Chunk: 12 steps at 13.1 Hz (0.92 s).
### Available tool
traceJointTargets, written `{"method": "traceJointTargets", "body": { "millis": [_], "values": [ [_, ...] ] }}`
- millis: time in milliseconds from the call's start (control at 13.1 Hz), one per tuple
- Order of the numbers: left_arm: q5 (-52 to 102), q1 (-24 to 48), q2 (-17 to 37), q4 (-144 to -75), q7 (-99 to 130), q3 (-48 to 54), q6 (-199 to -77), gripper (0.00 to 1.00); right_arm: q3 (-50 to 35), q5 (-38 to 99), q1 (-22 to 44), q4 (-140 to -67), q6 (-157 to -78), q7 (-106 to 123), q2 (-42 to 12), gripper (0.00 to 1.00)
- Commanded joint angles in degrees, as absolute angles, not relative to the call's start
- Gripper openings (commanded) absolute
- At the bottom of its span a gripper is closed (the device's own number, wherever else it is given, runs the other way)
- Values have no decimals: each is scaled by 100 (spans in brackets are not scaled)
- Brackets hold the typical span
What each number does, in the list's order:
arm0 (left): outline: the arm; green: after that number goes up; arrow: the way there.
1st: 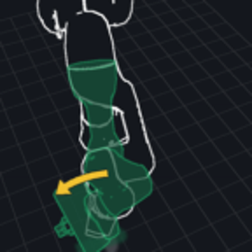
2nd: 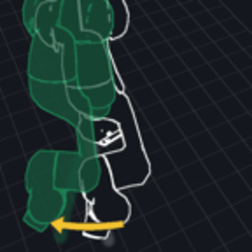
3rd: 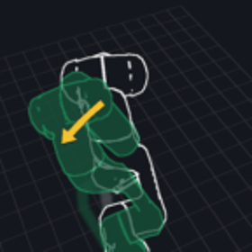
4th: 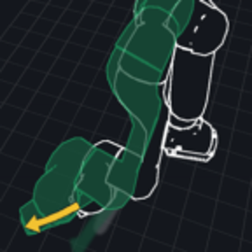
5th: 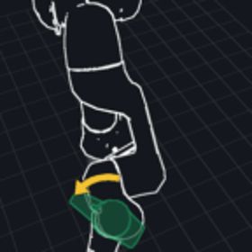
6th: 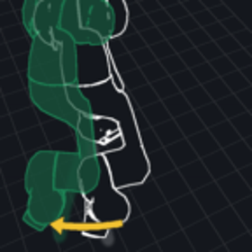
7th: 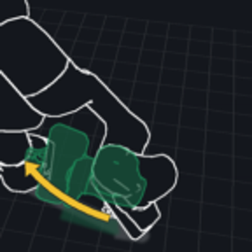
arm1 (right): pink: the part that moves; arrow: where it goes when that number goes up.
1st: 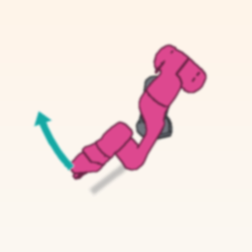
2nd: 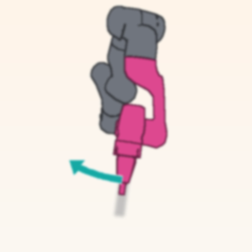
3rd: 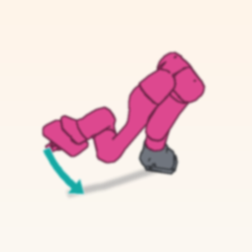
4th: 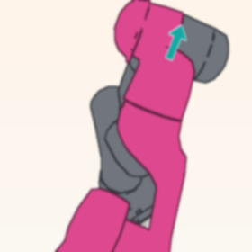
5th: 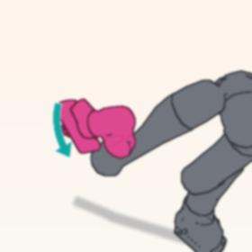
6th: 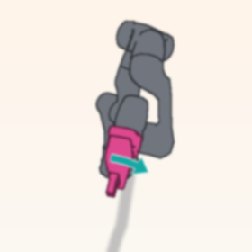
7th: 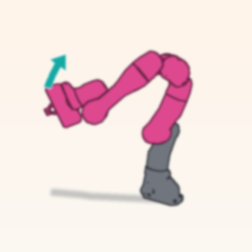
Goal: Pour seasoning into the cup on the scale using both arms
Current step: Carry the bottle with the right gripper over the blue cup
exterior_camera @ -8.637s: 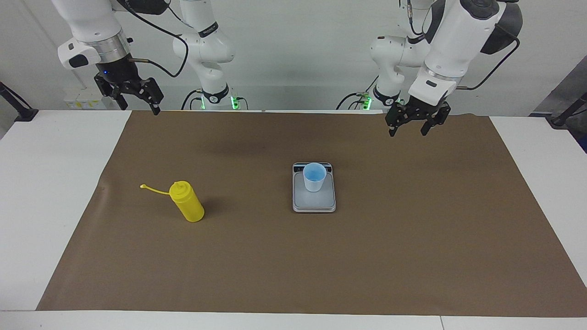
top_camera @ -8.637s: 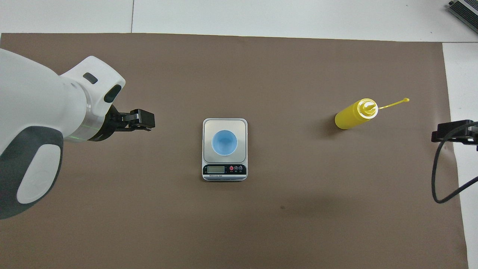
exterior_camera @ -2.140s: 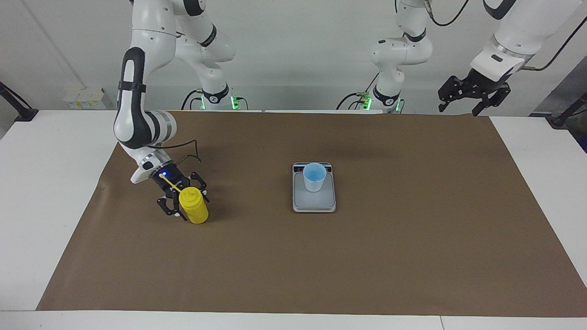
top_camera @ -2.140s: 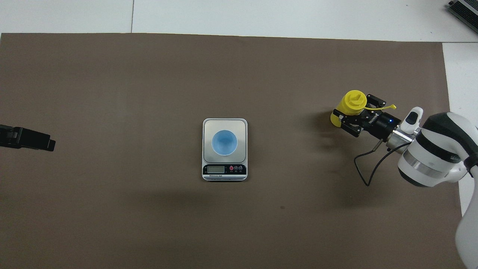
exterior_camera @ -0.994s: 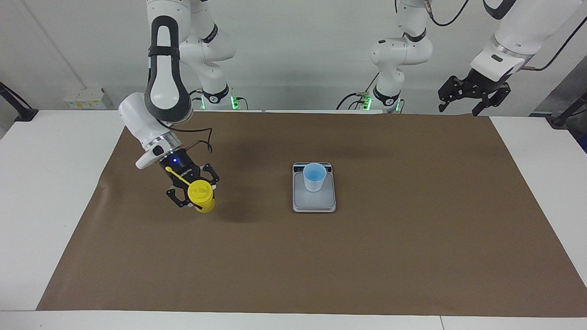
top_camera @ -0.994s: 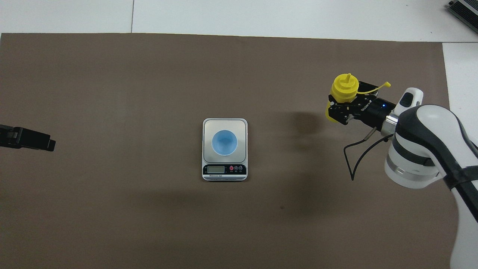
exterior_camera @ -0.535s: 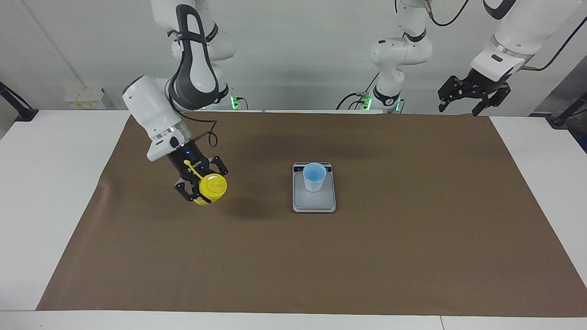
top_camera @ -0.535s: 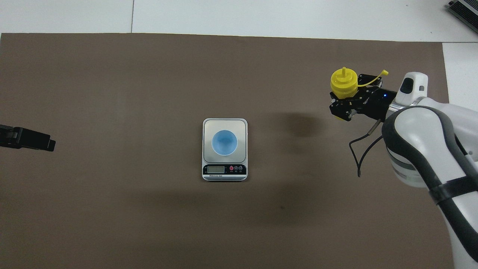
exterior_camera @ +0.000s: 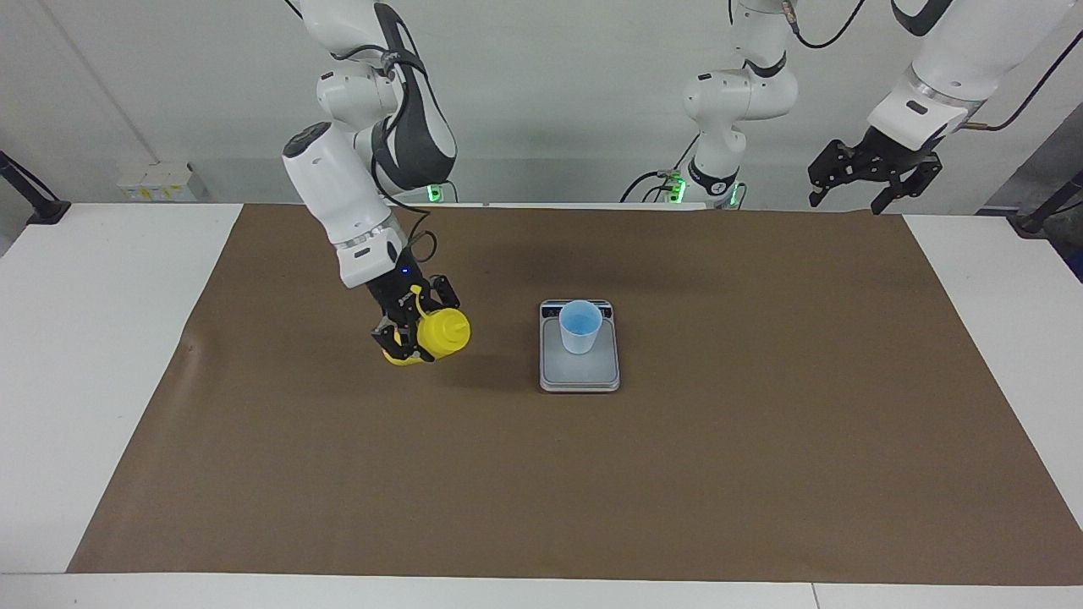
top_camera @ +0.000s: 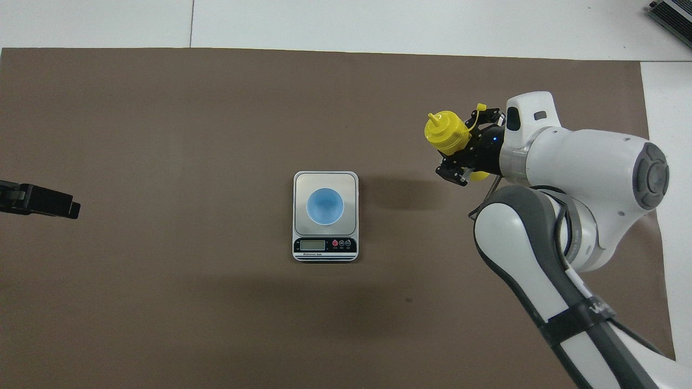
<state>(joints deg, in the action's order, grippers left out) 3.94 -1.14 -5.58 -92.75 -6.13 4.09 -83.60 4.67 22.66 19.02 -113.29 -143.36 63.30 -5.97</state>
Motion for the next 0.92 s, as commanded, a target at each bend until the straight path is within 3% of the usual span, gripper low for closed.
{"method": "traceJointTargets", "body": {
  "millis": [0, 535, 841],
  "values": [
    [422, -193, -721, -9439, -580, 439, -8341, 100, 475, 876, 2257, -10812, -13844, 5331, -615, 0],
    [422, -193, -721, -9439, -580, 439, -8341, 100, 439, -2078, 3075, -10653, -13641, 4553, -677, 0],
    [422, -193, -721, -9439, -580, 439, -8341, 100, 413, -2756, 3304, -10336, -13219, 4562, -966, 0]
  ]
}}
